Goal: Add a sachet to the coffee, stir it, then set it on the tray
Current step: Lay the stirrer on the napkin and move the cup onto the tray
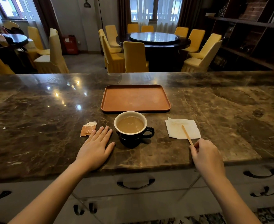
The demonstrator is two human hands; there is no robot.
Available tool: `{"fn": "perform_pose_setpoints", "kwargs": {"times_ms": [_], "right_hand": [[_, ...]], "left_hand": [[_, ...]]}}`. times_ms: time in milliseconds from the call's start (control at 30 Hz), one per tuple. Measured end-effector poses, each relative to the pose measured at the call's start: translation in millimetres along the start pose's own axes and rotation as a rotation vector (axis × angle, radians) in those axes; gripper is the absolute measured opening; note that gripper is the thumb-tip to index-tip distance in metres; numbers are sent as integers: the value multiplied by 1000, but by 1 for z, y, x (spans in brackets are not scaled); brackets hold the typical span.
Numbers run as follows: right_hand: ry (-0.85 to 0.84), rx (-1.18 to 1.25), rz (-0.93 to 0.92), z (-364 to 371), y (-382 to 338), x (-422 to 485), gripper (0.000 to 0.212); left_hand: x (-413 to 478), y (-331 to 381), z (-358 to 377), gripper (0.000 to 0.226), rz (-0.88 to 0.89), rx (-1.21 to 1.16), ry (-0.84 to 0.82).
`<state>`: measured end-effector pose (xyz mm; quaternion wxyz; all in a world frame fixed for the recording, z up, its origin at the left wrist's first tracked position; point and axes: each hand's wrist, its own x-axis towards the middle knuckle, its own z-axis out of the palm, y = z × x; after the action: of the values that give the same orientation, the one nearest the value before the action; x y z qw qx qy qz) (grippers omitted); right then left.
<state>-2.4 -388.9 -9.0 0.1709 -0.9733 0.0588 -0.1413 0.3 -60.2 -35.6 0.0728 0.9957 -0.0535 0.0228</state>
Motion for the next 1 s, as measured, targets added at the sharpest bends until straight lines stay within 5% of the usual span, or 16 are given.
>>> {"fn": "perform_pose_setpoints", "kwargs": {"times_ms": [167, 367, 633, 1000], "right_hand": [[1, 95, -148, -7, -14, 0, 22], [-321, 370, -325, -1, -59, 21, 38], [-606, 589, -206, 15, -85, 35, 33], [-584, 777, -87, 16, -95, 32, 30]], "left_hand": [[-1, -1, 0, 84, 3, -7, -8], [-1, -1, -1, 64, -7, -20, -30], [-1, 0, -1, 59, -17, -42, -31], [-1, 2, -3, 58, -18, -51, -26]]}}
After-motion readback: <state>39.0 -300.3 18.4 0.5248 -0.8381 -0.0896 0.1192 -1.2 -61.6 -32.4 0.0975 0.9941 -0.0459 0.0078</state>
